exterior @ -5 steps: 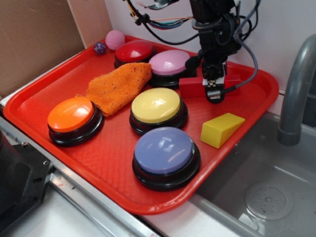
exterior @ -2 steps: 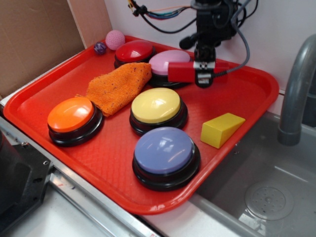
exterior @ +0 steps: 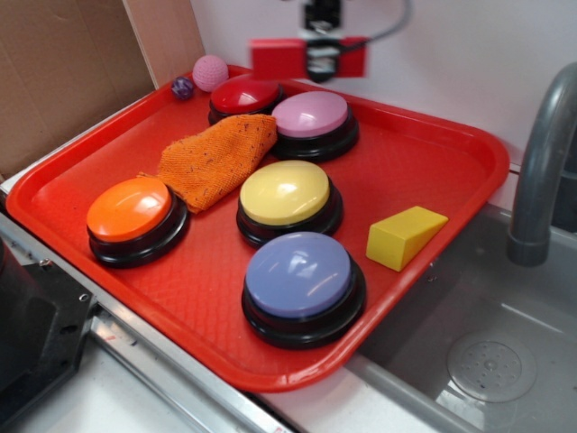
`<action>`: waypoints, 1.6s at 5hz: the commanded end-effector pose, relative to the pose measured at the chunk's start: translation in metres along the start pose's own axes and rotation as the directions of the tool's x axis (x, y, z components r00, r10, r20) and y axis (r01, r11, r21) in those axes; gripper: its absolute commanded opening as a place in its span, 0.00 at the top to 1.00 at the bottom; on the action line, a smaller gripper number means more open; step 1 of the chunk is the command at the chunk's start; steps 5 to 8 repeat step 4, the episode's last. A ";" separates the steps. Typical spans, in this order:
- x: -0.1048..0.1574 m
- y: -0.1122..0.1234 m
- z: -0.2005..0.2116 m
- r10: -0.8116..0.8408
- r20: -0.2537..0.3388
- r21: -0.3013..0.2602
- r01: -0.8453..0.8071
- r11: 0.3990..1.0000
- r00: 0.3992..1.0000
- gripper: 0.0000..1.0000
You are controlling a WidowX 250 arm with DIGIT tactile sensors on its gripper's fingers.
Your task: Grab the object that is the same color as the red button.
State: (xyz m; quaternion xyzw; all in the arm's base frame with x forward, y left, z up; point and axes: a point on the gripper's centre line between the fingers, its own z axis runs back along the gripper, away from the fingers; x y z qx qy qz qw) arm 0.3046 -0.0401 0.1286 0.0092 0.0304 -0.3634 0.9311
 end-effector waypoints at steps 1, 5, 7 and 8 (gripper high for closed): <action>-0.063 -0.001 0.027 0.238 0.030 -0.007 -0.238 0.971 0.971 1.00; -0.114 -0.017 0.024 0.486 -0.006 -0.008 -0.486 0.874 0.874 1.00; -0.114 -0.017 0.024 0.486 -0.006 -0.008 -0.486 0.874 0.874 1.00; -0.114 -0.017 0.024 0.486 -0.006 -0.008 -0.486 0.874 0.874 1.00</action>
